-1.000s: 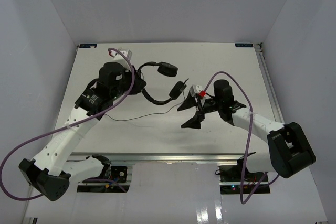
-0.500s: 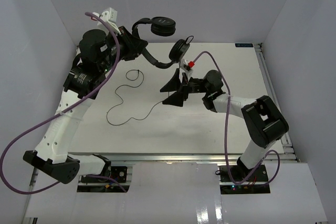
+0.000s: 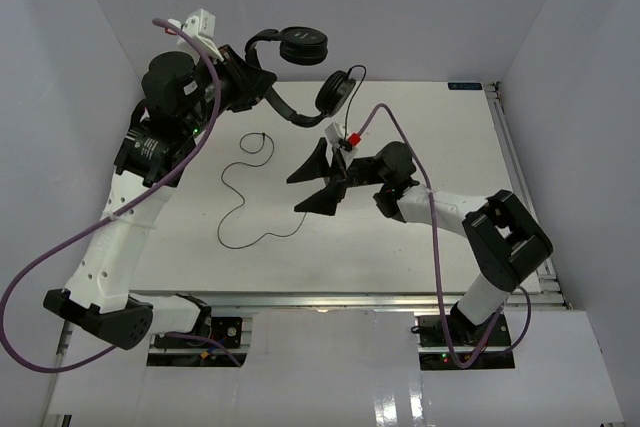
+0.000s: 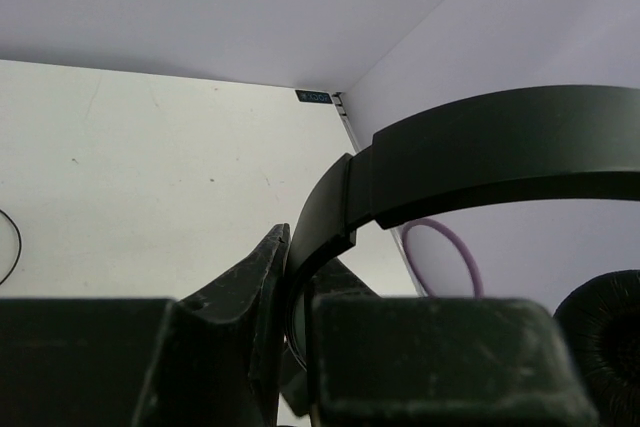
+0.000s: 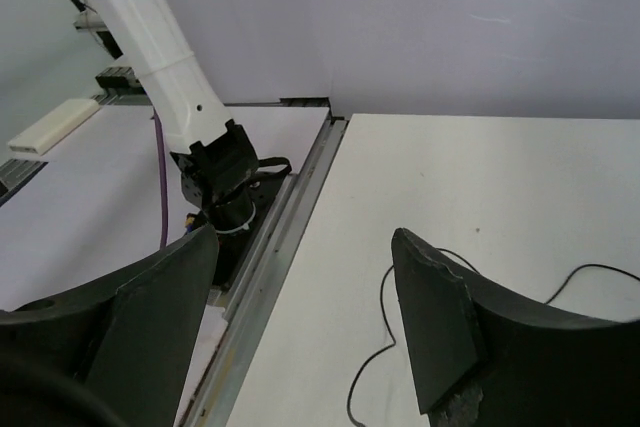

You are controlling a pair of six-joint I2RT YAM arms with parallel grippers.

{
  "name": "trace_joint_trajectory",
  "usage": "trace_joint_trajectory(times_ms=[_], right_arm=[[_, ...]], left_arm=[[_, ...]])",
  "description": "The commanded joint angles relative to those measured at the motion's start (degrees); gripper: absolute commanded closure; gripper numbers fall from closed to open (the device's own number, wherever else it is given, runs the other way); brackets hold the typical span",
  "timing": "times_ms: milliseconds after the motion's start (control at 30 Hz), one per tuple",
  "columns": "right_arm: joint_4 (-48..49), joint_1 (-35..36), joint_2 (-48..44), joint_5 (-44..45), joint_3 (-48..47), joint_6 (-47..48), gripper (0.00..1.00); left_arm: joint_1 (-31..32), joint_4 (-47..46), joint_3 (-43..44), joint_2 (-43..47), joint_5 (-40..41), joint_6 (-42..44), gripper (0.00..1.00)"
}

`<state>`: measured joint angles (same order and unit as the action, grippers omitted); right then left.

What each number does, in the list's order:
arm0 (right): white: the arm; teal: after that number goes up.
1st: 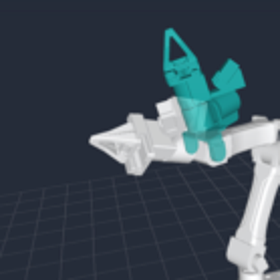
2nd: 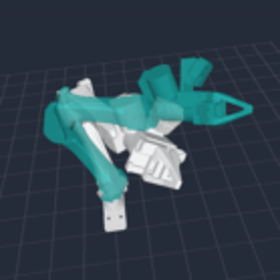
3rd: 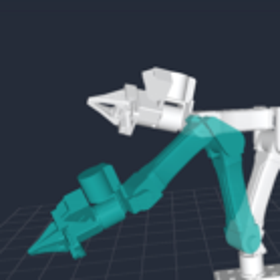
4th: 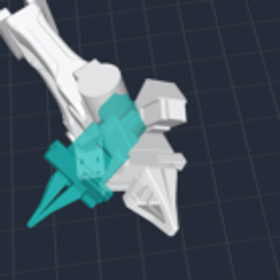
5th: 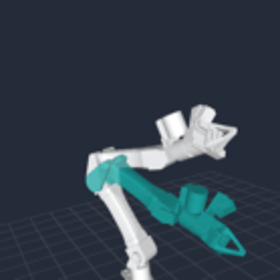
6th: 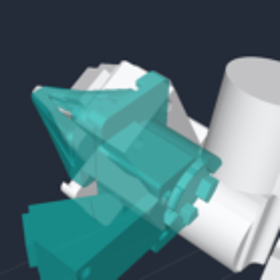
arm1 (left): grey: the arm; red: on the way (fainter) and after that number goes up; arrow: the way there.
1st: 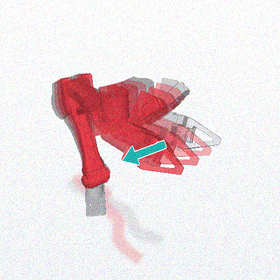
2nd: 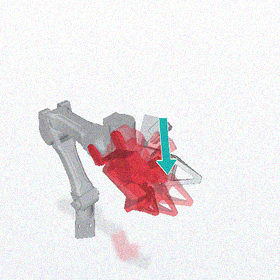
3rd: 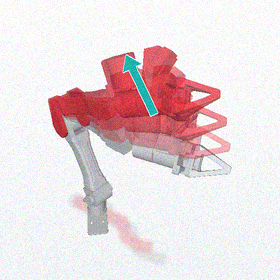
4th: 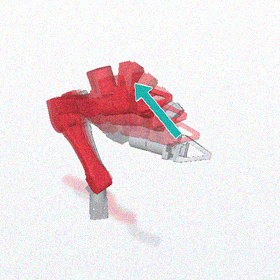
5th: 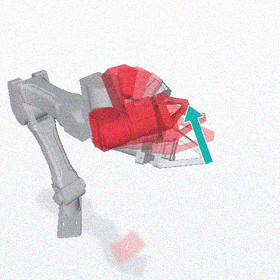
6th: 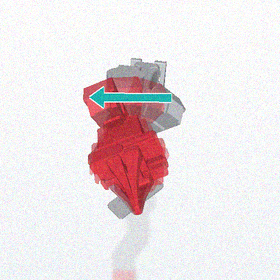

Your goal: Wrap the headphones

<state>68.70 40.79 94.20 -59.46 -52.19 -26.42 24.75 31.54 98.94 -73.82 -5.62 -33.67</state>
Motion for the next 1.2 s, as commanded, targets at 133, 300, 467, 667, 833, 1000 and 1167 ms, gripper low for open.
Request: trace_joint_trajectory(times_ms=[133,300,467,667,833,1000,1167], right_arm=[[20.0,5.1,3.2,-0.5,0.6,-12.4,0.46],[9.9,5.0,-2.3,0.3,5.8,-3.6,0.53],[6.2,4.8,-5.0,0.3,7.0,-2.3,0.51],[-0.9,3.1,-4.8,2.8,5.7,-1.9,0.34],[-8.2,2.4,-0.8,3.9,0.4,-3.0,0.35],[-5.8,0.8,1.7,2.2,-2.4,-7.6,0.35],[1.1,-0.4,2.7,0.0,-3.1,-13.3,0.33]], left_arm=[[-5.6,-0.3,7.1,-1.9,2.4,-5.5,1.00],[-12.2,-2.9,6.2,-3.2,0.0,-9.0,1.00],[-16.0,-7.5,1.6,-3.1,-4.5,-12.9,1.00],[-17.8,-10.6,-1.6,0.0,-7.6,-13.6,1.00],[-17.8,-15.6,-6.2,4.1,-13.7,-13.4,1.00],[-17.8,-21.0,-10.6,9.0,-19.6,-12.1,1.00],[-17.7,-22.4,-14.1,11.3,-20.8,-11.6,1.00]])
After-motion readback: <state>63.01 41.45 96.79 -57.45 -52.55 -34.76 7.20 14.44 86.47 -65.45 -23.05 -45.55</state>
